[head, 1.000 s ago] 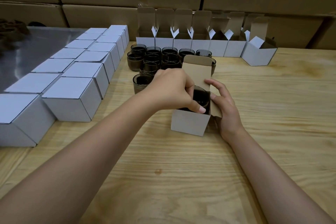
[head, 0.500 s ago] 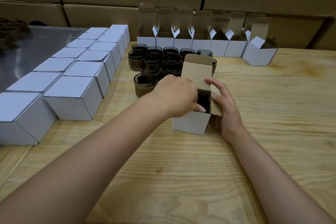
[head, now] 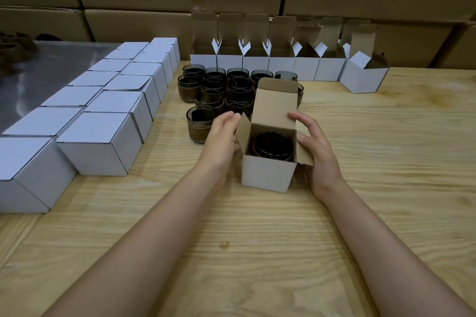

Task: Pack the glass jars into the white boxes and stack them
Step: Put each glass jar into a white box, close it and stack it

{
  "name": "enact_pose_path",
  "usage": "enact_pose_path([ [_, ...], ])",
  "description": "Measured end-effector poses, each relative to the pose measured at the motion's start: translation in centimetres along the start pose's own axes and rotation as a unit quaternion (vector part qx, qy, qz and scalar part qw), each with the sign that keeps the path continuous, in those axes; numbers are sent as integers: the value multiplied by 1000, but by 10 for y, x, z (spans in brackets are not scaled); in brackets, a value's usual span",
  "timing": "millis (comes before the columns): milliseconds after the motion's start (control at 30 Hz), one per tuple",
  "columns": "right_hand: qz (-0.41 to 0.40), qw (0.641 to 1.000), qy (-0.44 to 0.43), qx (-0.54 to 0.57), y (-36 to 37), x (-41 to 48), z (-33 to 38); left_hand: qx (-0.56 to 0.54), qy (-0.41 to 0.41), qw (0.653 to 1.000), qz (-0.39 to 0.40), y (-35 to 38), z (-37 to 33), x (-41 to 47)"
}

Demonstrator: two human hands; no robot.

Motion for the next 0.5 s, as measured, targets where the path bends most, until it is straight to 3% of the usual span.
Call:
enact_pose_path([
  [33, 4, 1000, 2, -4, 1, -1, 0, -15, -22, 999, 25, 6, 8, -1],
  [200, 14, 1000, 14, -5, 3, -3, 2, -9, 24, 998, 62, 20, 8, -8],
  [300, -24, 1000, 8, 15, -2, -3, 2, -52, 35, 996, 64, 21, 8, -9],
  [400, -77, 987, 43, 135, -5, -5, -7, -76, 56, 993, 64, 23, 8, -7],
  [500, -96, 951, 88, 282, 4, -6, -17, -80, 73, 992, 58, 22, 8, -5],
])
Point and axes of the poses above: each hand's wrist, its own x-axis towards the middle knuckle, its own y-axis out of the palm, z = x × y, the point moved 9 cm from there along x, towards the middle knuckle, and after that the axes turned 1 degree about y, right-handed, at the moved point
